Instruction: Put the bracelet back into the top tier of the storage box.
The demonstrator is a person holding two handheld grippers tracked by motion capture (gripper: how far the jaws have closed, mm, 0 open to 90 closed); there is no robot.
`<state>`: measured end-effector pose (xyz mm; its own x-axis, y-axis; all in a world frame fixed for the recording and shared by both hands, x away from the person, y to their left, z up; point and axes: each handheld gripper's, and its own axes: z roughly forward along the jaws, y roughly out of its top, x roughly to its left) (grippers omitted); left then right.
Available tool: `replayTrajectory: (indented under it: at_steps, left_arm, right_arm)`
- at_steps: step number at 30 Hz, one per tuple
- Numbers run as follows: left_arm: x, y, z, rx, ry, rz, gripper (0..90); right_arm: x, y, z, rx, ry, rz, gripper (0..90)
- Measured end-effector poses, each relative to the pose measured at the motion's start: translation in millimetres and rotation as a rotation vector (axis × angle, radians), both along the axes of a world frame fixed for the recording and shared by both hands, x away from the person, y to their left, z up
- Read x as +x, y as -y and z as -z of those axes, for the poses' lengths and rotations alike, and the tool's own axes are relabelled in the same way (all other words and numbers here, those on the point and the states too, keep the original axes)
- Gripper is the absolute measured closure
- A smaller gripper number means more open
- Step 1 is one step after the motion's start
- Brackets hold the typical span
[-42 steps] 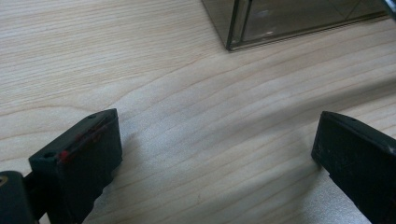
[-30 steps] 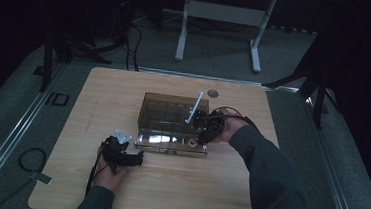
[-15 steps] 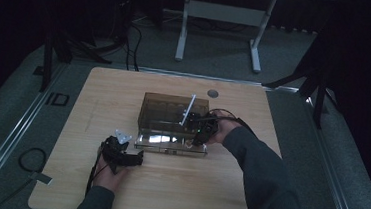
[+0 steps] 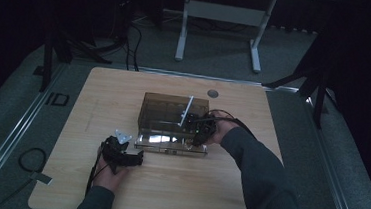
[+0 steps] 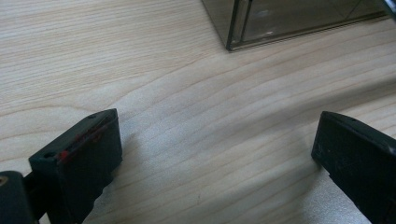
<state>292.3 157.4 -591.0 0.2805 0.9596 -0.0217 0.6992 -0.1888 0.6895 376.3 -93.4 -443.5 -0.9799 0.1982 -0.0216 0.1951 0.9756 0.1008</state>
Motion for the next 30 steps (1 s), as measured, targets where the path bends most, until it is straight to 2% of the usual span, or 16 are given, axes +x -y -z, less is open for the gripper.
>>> replayTrajectory:
  at_steps: [9, 30]
  left_arm:
    - [0.0, 0.0, 0.0, 0.0, 0.0, 0.0, 1.8]
    - [0.0, 0.0, 0.0, -0.001, 0.0, 0.0, 1.8]
  right_arm:
    - [0.5, -0.7, 4.1, -0.027, 0.004, 0.006, 78.8]
    - [0.1, 6.0, -6.2, 0.005, 0.011, 0.024, 70.9]
